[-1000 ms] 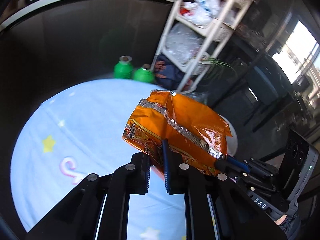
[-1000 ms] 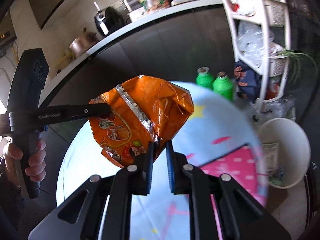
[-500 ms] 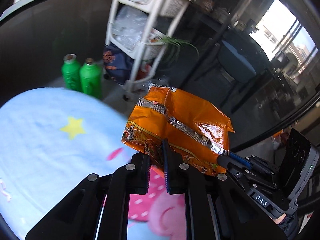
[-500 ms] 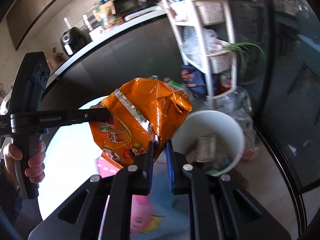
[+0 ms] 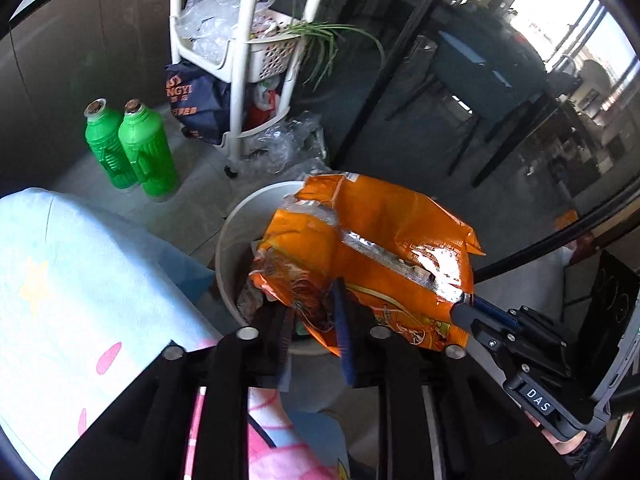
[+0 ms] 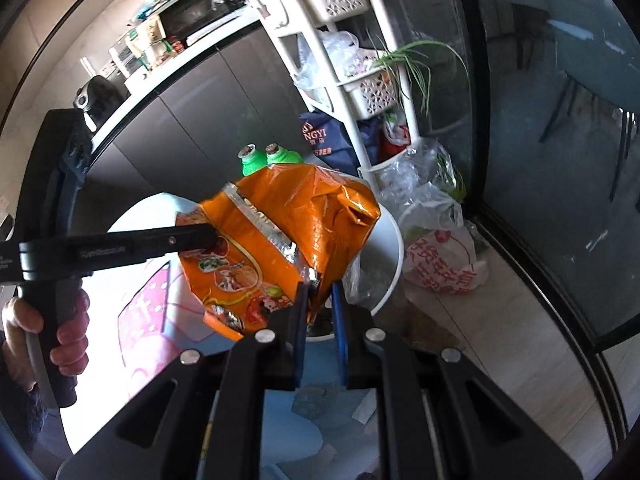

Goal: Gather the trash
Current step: 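Carry the orange chip bag over the white bin, then open the tools to drop the chip bag into the bin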

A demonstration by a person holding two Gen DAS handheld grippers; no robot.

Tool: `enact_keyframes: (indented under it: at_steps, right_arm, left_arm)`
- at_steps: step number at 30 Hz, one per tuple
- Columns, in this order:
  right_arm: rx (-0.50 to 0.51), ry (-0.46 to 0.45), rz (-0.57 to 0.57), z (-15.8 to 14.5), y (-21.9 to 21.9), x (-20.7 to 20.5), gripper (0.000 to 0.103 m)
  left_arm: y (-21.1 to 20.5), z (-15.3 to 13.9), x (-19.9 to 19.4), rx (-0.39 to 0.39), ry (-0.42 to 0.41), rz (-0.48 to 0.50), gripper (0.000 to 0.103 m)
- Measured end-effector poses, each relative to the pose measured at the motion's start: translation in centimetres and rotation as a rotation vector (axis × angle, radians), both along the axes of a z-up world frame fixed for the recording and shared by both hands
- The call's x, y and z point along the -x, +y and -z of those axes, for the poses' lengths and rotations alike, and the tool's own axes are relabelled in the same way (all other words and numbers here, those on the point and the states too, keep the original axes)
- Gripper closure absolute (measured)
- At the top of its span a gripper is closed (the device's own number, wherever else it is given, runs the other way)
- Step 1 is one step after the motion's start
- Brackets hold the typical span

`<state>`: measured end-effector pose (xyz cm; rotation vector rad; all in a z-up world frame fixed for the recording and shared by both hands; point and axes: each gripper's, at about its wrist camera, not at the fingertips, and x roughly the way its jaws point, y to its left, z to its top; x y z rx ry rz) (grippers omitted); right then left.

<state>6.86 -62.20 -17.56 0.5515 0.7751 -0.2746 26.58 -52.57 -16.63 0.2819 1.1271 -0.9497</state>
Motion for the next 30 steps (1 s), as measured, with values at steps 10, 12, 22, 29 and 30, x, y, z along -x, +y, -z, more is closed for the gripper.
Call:
enact_keyframes:
  at_steps: [10,12,22,29,30]
  right_arm:
    - [-0.037,0.092,0.038,4.6,-0.9,-3.2,0.093]
    - [-0.029,0.11,0.031,5.0,-0.4,-3.9,0.09]
    - [0.023,0.1,-0.011,4.7,1.9,-6.5,0.05]
    - [0.148,0.058,-0.094,1.0,4.3,-5.3,0.003]
    - [0.187,0.06,-0.1,0.3,5.0,-5.1,0.003]
  left_arm:
    - [2.4,-0.7,-3.1,-0.009,-0.04,-0.097,0.061]
    - [2.9,-1.3,-3.4,-0.01,-0.065,-0.097,0.061]
    - [4.9,-3.1,-3.4,-0.022,-0.122,-0.091,0.054]
    - [7.2,-5.0,-2.3,0.012,-0.194,-0.109,0.016]
    - [7.6,-5.5,-1.9,0.019,-0.212,-0.118,0.011]
